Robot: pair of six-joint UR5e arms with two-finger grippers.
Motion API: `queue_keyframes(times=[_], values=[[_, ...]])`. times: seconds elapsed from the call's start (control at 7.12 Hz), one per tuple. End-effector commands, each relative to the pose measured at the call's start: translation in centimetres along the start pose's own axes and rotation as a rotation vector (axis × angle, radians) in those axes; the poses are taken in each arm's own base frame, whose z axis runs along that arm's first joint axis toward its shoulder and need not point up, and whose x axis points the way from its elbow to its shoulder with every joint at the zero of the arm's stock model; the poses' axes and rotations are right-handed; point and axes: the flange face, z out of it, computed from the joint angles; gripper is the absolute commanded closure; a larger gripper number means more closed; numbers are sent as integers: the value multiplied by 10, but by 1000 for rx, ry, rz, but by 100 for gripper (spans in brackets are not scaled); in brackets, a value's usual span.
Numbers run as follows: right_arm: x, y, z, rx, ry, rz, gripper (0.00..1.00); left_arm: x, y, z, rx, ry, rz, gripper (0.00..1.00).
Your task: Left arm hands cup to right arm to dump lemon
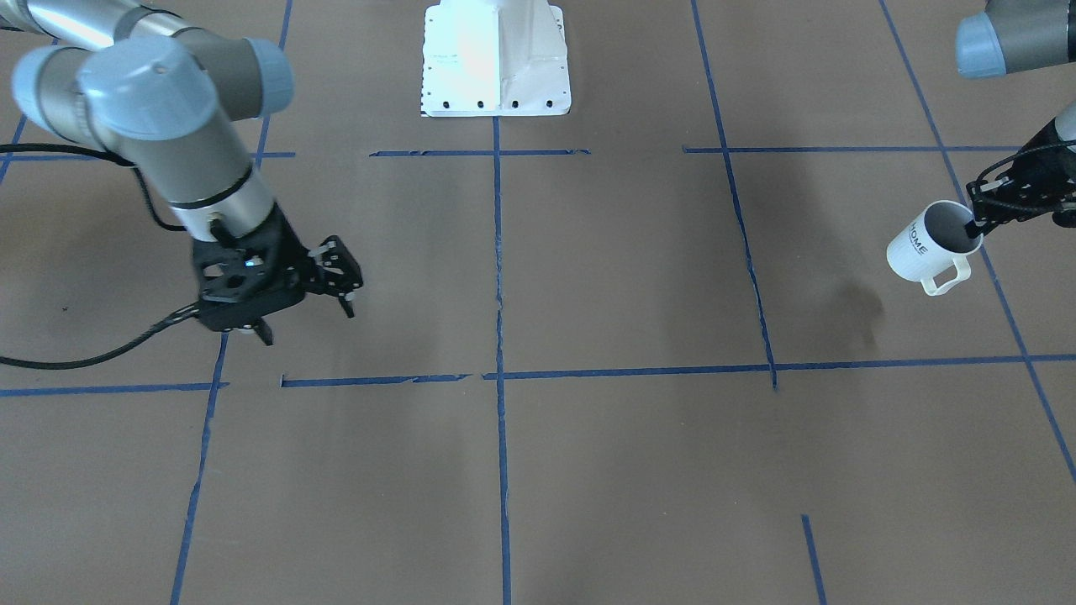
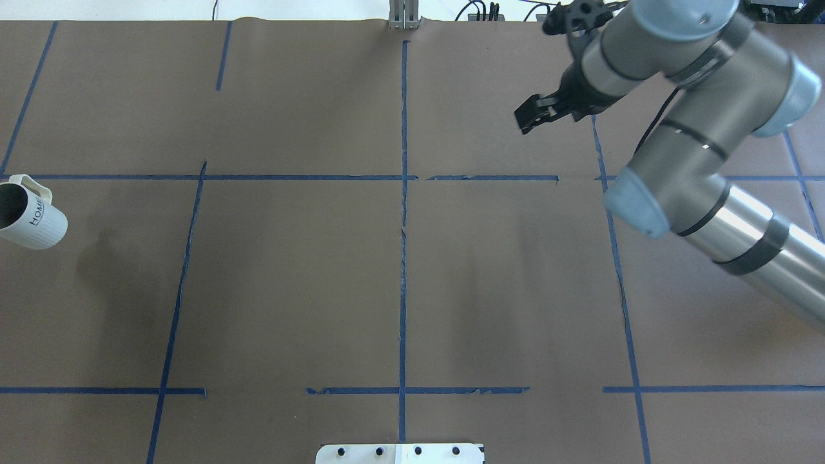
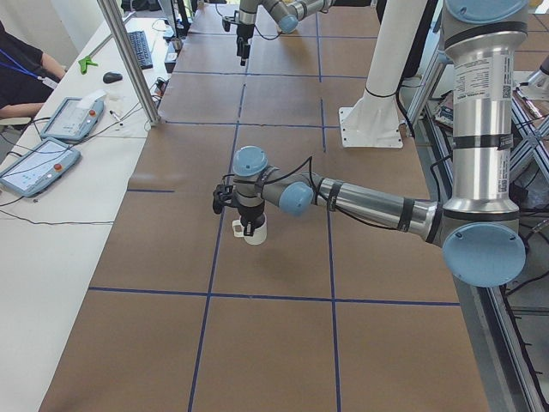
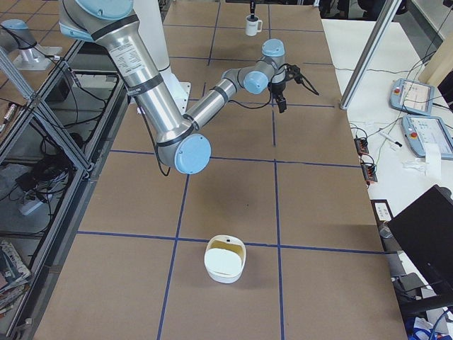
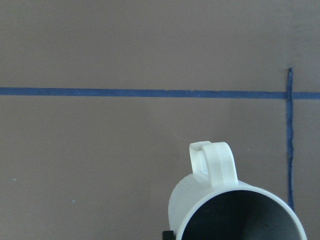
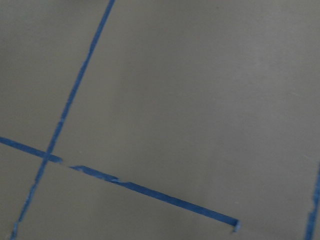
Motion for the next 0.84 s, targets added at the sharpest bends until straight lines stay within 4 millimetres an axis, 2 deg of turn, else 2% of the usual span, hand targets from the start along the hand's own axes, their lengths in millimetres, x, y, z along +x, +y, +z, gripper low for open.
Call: queue_keyframes(times=[0.0,0.14,0.28,0.42,0.56,0.7], values=[[112,5,-55,-37,-53,-31,0,1,14,14,35,32,-44,100],[151,19,-63,-54,-66,-34,0,17,18,40,-1,41,-70,100],[177,33,-65,-61,-55,-15,0,35,26,59,-34,51,-36,100],[185,44,-63,-66,-51,-7,0,38,26,60,-38,52,-27,100],[187,46,-62,-69,-50,-13,0,40,26,61,-43,53,-22,96],[189,46,-63,-68,-49,-14,0,42,27,62,-55,62,-22,68]])
